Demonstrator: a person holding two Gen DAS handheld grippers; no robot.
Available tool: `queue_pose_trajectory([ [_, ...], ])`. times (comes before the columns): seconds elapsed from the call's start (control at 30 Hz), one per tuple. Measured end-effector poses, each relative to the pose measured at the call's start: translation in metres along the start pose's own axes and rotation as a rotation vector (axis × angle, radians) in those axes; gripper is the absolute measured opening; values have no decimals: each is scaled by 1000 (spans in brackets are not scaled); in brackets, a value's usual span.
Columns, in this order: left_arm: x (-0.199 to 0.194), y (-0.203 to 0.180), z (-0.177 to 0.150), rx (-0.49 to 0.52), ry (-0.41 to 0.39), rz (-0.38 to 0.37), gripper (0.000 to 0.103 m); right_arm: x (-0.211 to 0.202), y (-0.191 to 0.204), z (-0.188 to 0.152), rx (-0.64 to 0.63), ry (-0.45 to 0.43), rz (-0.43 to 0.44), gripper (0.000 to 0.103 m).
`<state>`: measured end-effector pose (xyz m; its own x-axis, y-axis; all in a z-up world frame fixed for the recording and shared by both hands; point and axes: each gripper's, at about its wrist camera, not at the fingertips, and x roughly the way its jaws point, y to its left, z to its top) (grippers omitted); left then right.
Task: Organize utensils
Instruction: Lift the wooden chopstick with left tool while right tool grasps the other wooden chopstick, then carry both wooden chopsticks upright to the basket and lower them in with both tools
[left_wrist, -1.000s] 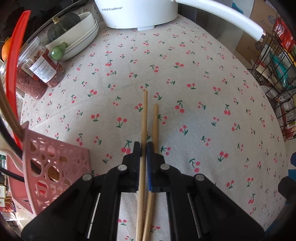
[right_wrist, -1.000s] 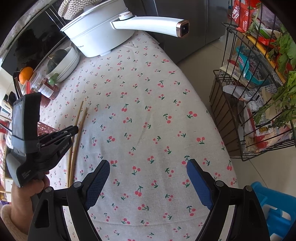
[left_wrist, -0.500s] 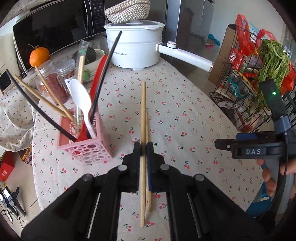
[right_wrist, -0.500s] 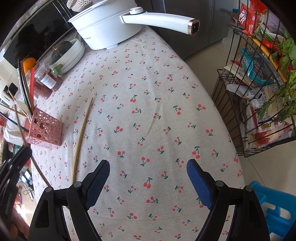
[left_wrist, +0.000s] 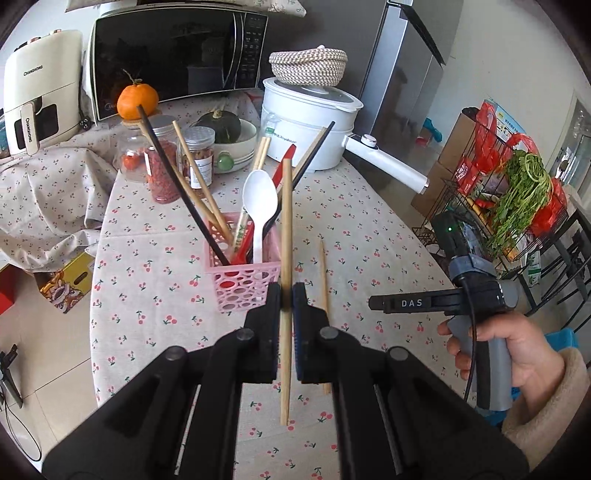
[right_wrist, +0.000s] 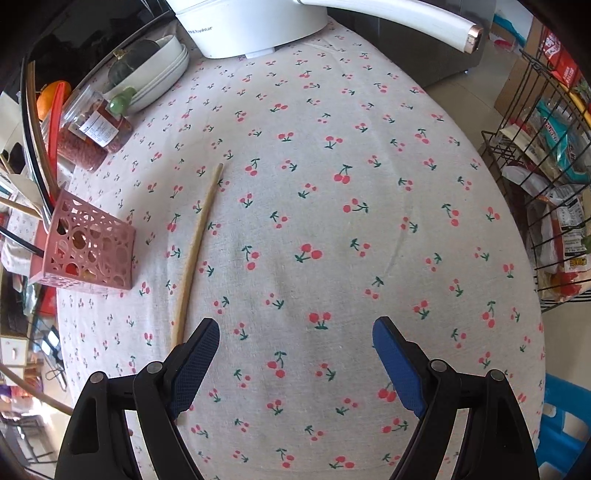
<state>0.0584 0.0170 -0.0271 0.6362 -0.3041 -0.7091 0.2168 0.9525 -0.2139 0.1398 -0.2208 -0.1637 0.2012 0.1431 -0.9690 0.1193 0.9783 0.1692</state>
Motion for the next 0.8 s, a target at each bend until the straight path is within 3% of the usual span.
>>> queue_pose_trajectory([
  [0.13, -5, 14, 2, -46, -4, -14, 7, 7, 20, 12, -5, -70, 60, 86],
  [0.3, -9, 22, 4, -62, -13, -21, 7, 21, 47, 21, -27, -115, 61, 86],
  [0.57, -9, 34, -1, -63, 3, 5, 7, 39, 82, 22, -159, -116, -143, 77],
  [0.67, -8, 35, -2, -59, 3, 18, 7, 35, 84, 21, -162, -118, -138, 63],
  [0.8, -8, 30, -2, -41, -4, 26, 7, 29, 80, 21, -184, -97, -103, 22],
])
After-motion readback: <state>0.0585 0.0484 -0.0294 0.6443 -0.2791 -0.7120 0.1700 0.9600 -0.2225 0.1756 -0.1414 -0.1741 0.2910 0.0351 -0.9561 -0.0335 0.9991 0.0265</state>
